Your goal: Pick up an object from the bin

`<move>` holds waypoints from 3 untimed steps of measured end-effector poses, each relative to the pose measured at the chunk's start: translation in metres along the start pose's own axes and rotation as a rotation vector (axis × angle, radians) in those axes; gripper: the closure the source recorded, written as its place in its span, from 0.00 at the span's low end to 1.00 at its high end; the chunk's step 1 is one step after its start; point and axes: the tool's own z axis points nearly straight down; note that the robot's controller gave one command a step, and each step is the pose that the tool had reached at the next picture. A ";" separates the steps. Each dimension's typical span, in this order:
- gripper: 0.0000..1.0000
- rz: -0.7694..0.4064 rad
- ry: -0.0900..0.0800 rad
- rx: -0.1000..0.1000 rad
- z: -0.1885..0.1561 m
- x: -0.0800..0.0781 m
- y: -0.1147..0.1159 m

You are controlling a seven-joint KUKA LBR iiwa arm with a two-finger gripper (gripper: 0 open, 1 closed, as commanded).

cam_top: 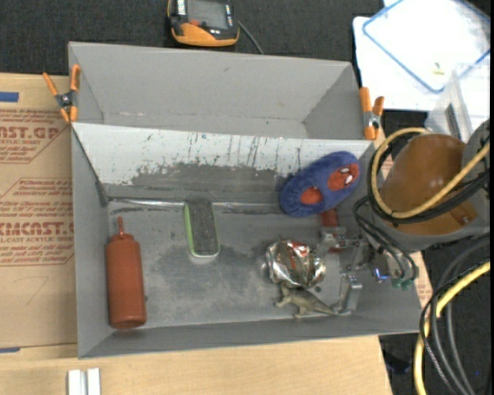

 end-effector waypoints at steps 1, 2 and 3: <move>0.00 0.001 0.000 0.000 0.000 0.000 0.000; 0.00 0.042 -0.001 -0.001 0.054 -0.007 0.030; 1.00 0.063 -0.002 -0.002 0.063 0.001 0.022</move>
Offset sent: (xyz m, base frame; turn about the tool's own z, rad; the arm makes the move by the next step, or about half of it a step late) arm 0.0068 0.0290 -0.0541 0.0428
